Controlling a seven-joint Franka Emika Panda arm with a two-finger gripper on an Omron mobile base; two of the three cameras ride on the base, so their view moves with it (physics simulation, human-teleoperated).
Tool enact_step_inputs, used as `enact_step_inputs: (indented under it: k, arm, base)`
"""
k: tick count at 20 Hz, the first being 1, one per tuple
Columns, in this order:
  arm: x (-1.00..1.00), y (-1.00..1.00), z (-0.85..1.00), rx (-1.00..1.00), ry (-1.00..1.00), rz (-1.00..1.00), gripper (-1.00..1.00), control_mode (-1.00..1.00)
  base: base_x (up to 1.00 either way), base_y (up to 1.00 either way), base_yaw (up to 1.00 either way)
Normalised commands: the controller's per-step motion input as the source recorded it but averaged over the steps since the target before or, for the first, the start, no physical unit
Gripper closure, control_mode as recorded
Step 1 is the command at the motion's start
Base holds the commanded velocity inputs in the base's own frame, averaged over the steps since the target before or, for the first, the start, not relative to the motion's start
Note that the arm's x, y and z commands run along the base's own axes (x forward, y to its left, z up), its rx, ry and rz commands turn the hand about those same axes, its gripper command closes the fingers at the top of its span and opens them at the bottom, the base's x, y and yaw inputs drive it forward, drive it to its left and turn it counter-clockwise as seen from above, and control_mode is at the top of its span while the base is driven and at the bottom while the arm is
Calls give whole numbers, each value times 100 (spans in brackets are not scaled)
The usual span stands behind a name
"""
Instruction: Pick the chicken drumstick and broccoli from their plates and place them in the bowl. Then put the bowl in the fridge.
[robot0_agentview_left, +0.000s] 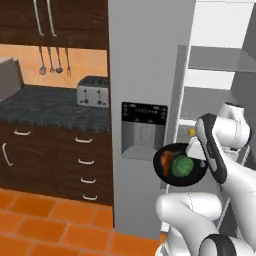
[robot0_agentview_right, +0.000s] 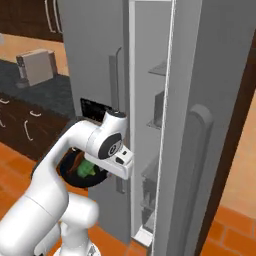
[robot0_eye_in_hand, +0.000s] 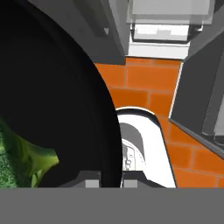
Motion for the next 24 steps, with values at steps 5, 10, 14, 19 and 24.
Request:
enact_step_inputs:
  k: [5, 10, 14, 19, 24]
  arm:
    - [0, 0, 0, 0, 0, 0, 100, 100]
    - [0, 0, 0, 0, 0, 0, 100, 100]
    - [0, 0, 0, 0, 0, 0, 100, 100]
    - [0, 0, 0, 0, 0, 0, 100, 100]
    - [0, 0, 0, 0, 0, 0, 100, 100]
  base:
    - [45, 4, -76]
    - [24, 46, -42]
    - [23, 54, -18]
    - [70, 12, -4]
    - [28, -1, -5]
